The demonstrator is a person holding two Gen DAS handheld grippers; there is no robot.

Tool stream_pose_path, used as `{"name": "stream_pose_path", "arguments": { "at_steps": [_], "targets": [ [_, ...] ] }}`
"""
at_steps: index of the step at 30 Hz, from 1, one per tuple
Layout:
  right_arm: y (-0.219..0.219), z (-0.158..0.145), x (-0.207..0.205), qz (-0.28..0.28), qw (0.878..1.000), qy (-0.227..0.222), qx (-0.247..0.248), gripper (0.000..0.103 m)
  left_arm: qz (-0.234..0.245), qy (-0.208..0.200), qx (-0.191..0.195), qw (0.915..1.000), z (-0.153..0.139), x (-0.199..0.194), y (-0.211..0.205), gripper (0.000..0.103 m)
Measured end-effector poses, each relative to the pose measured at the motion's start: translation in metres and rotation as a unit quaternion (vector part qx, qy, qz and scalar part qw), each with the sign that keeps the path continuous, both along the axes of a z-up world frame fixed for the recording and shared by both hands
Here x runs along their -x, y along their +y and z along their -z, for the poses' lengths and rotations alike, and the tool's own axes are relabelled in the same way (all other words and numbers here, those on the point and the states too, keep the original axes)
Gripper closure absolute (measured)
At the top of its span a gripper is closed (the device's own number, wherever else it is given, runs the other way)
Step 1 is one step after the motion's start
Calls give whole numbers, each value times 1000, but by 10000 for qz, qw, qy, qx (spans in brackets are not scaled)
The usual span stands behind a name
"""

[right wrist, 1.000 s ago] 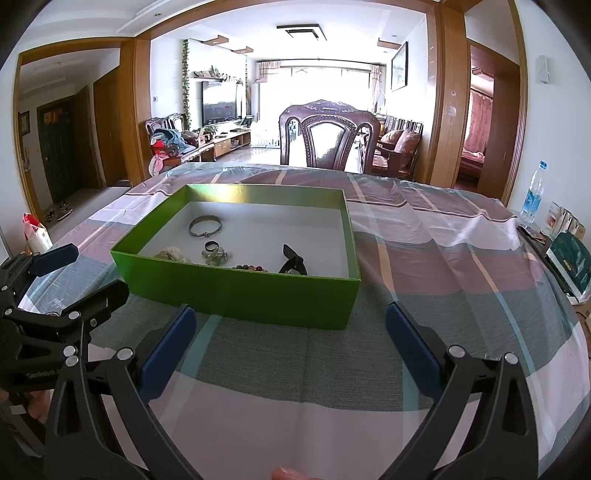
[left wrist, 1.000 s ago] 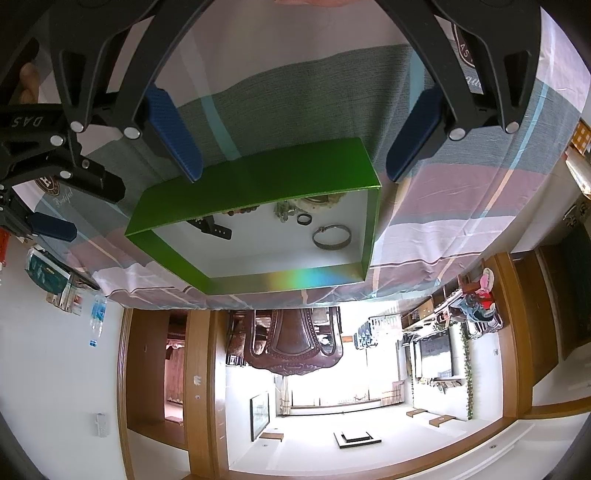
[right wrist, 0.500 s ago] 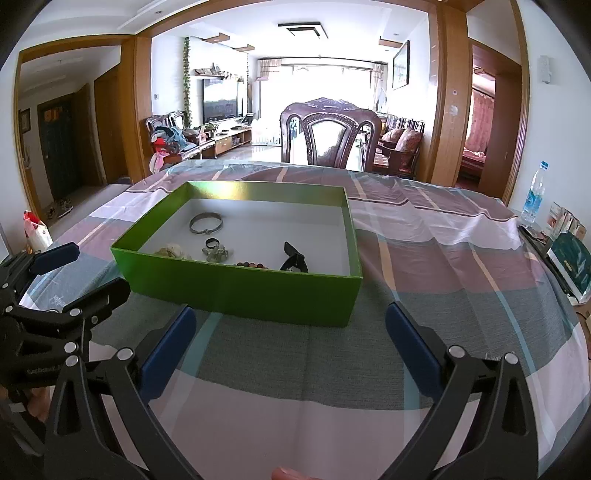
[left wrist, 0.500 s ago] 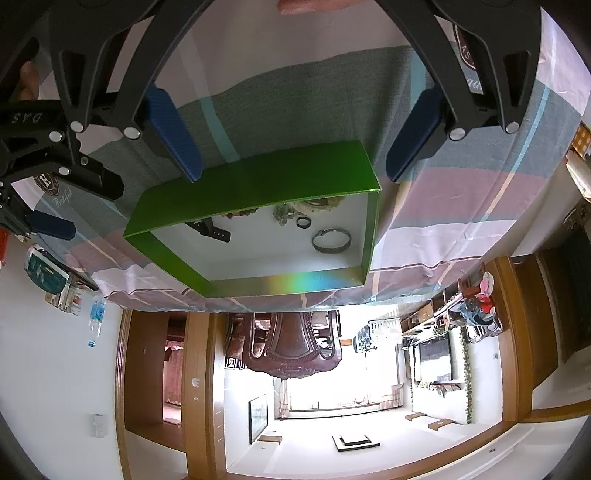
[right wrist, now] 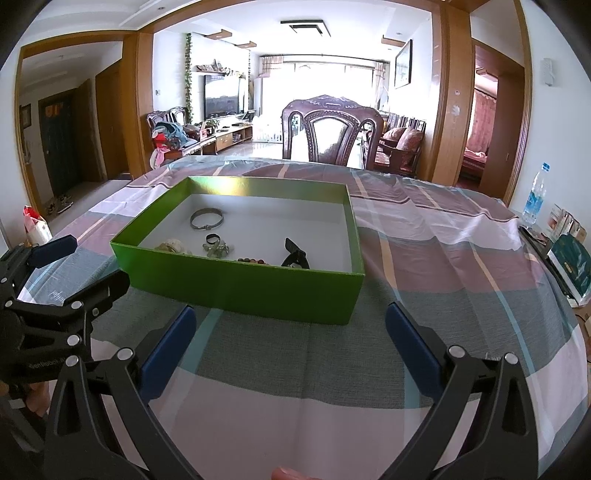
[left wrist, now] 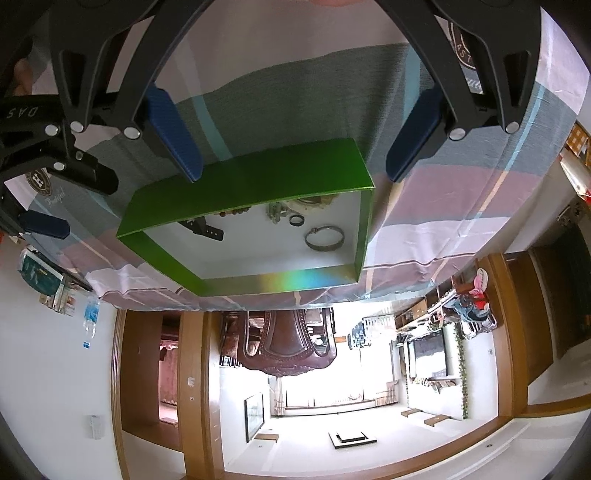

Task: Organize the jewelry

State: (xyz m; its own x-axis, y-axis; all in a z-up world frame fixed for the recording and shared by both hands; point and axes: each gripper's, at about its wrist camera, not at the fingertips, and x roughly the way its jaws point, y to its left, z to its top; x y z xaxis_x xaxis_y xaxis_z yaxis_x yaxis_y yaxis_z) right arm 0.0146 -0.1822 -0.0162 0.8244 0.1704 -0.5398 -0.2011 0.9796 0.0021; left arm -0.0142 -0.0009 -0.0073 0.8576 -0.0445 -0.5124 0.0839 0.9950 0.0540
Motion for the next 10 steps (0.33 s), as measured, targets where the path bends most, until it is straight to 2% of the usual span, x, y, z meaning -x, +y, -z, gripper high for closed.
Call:
{"name": "stream_pose_path", "arguments": {
  "at_steps": [10],
  "targets": [
    [0, -1, 0, 2, 10000, 18, 9, 3, 15, 156, 66, 9999, 1, -4, 2, 4]
  ]
}}
